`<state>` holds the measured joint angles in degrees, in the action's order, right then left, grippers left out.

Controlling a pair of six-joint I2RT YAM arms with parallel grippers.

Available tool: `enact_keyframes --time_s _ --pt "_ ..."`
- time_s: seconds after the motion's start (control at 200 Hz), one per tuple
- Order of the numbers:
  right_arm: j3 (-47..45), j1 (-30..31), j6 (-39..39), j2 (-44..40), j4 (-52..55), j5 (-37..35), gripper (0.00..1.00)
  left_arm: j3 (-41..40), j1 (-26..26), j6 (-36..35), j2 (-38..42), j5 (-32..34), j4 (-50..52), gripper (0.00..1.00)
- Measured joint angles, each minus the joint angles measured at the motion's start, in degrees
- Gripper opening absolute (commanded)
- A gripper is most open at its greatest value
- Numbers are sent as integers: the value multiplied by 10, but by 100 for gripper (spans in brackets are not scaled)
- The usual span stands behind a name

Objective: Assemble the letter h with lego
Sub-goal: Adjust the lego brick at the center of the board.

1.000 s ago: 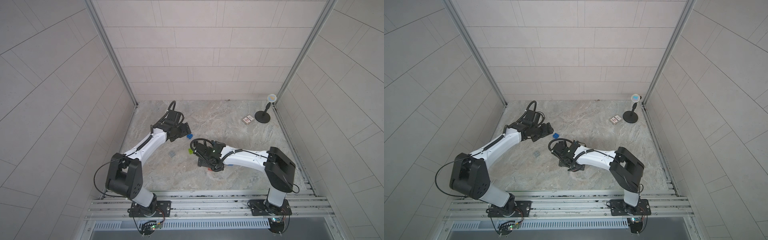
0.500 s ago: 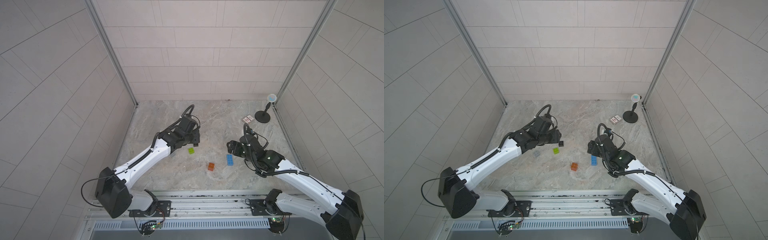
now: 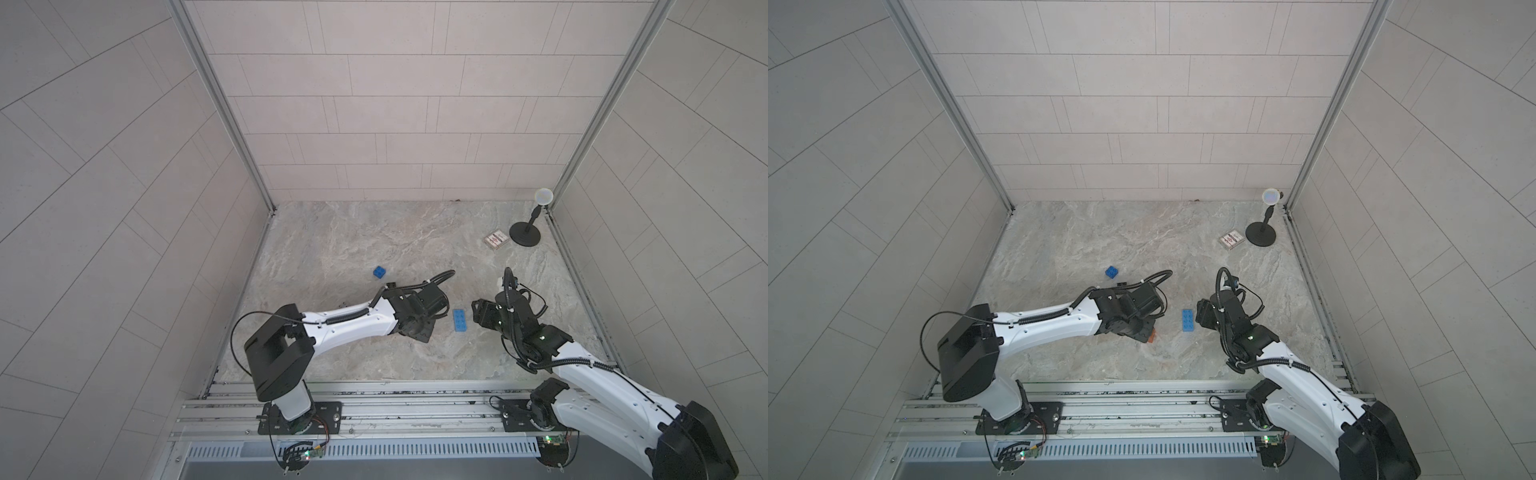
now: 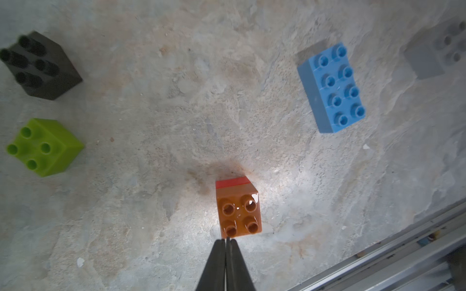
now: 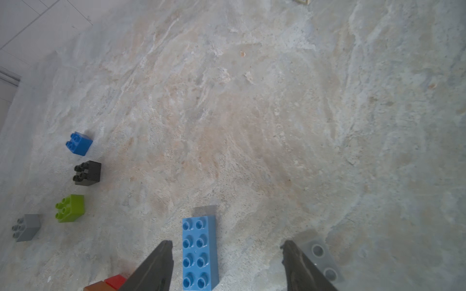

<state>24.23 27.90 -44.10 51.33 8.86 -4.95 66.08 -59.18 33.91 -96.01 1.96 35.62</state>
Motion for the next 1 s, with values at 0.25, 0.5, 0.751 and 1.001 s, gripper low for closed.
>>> enact_keyframes --time_s 0.25,0.5,0.751,1.001 --pt "5 0 4 15 -11 6 70 55 -4 6 -56 -11 7 9" --pt "5 0 6 17 -12 7 70 63 -1 13 -75 -13 3 7" --pt "6 0 7 24 -11 6 70 48 3 21 -65 -12 -11 7" --pt "6 0 10 28 -11 6 71 1 5 32 -34 -7 -51 12"
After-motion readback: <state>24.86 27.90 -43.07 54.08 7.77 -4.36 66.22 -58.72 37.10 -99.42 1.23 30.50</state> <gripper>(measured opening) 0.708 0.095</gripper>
